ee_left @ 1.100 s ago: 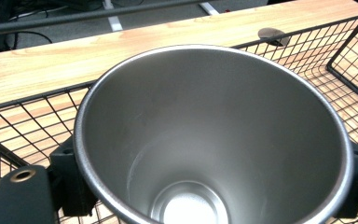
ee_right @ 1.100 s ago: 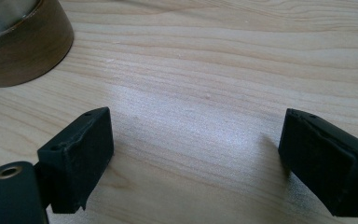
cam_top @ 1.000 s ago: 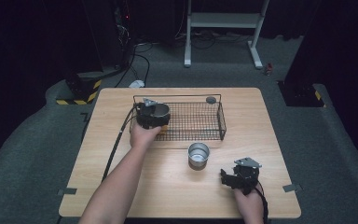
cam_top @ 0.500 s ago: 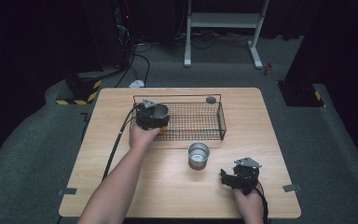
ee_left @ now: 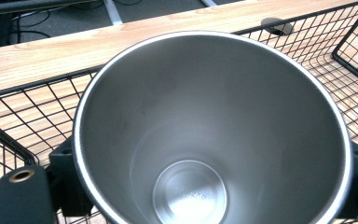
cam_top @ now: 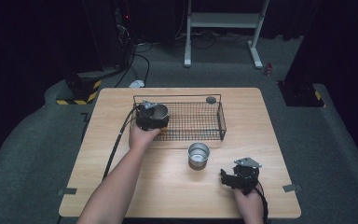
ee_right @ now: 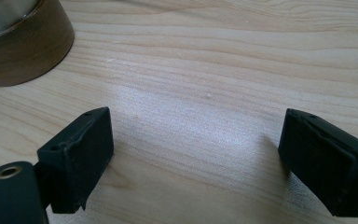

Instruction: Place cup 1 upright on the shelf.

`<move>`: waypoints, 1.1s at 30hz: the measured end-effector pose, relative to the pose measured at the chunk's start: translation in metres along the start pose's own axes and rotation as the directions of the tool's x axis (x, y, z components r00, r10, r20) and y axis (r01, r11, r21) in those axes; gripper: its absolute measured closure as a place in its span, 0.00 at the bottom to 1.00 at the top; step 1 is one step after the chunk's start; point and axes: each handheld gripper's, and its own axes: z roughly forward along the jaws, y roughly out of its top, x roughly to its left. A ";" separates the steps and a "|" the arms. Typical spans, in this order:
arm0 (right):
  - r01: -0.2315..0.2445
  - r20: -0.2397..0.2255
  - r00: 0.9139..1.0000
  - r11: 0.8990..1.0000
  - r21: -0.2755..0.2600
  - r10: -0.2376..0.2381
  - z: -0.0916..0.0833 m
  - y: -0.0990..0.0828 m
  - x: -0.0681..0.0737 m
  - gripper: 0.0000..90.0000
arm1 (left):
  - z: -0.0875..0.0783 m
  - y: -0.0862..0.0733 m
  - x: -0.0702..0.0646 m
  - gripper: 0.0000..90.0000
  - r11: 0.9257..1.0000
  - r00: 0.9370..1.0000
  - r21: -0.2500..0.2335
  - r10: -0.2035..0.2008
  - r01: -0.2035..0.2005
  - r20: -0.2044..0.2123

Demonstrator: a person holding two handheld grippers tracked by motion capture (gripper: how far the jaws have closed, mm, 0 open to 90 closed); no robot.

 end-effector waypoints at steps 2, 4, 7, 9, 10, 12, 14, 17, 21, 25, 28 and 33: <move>0.000 0.000 1.000 1.000 0.001 0.000 0.000 0.000 0.000 0.11 | 0.000 0.000 0.000 0.15 1.000 1.000 0.001 0.002 -0.002 -0.001; 0.000 0.001 1.000 1.000 0.001 0.000 0.000 0.000 0.000 0.11 | 0.000 0.000 -0.001 0.14 1.000 1.000 0.000 0.001 -0.001 -0.008; 0.001 -0.001 1.000 1.000 0.001 -0.001 0.000 0.000 0.000 0.11 | -0.001 0.001 0.000 0.10 1.000 1.000 0.001 0.000 0.000 -0.010; 0.000 -0.001 1.000 1.000 0.001 0.000 0.000 0.000 0.000 0.11 | -0.002 0.001 0.000 0.08 1.000 1.000 0.001 -0.001 0.001 -0.014; 0.000 -0.001 1.000 1.000 0.002 0.000 0.000 0.000 0.000 0.11 | -0.002 0.001 0.001 0.06 1.000 1.000 0.004 -0.006 0.006 -0.013; 0.000 -0.001 1.000 1.000 0.001 0.000 0.000 0.000 0.000 0.11 | -0.003 0.002 0.001 0.03 1.000 1.000 0.011 -0.002 0.002 -0.019; 0.000 0.000 1.000 1.000 0.000 0.000 0.000 0.000 0.000 0.11 | -0.003 0.002 0.001 0.01 1.000 1.000 0.010 -0.003 0.003 -0.012; 0.000 -0.001 1.000 1.000 0.001 0.000 0.000 0.000 0.000 0.11 | -0.006 0.002 0.001 0.00 1.000 0.999 0.011 0.019 -0.018 -0.026; 0.000 0.000 1.000 1.000 0.000 0.000 0.000 0.000 0.000 0.11 | -0.011 0.003 0.000 0.00 1.000 0.999 0.002 0.029 -0.029 -0.018; -0.001 0.000 1.000 1.000 0.001 0.001 0.000 0.000 0.000 0.11 | -0.017 0.003 -0.003 0.00 0.999 0.999 -0.020 0.036 -0.036 -0.014; 0.000 0.000 1.000 1.000 0.000 0.000 0.000 0.000 0.000 0.11 | -0.021 0.001 -0.002 0.00 0.999 1.000 -0.029 0.030 -0.030 -0.005; 0.000 -0.001 1.000 1.000 0.002 0.000 0.000 0.000 0.000 0.11 | -0.028 0.000 0.000 0.00 1.000 1.000 -0.023 0.016 -0.016 0.000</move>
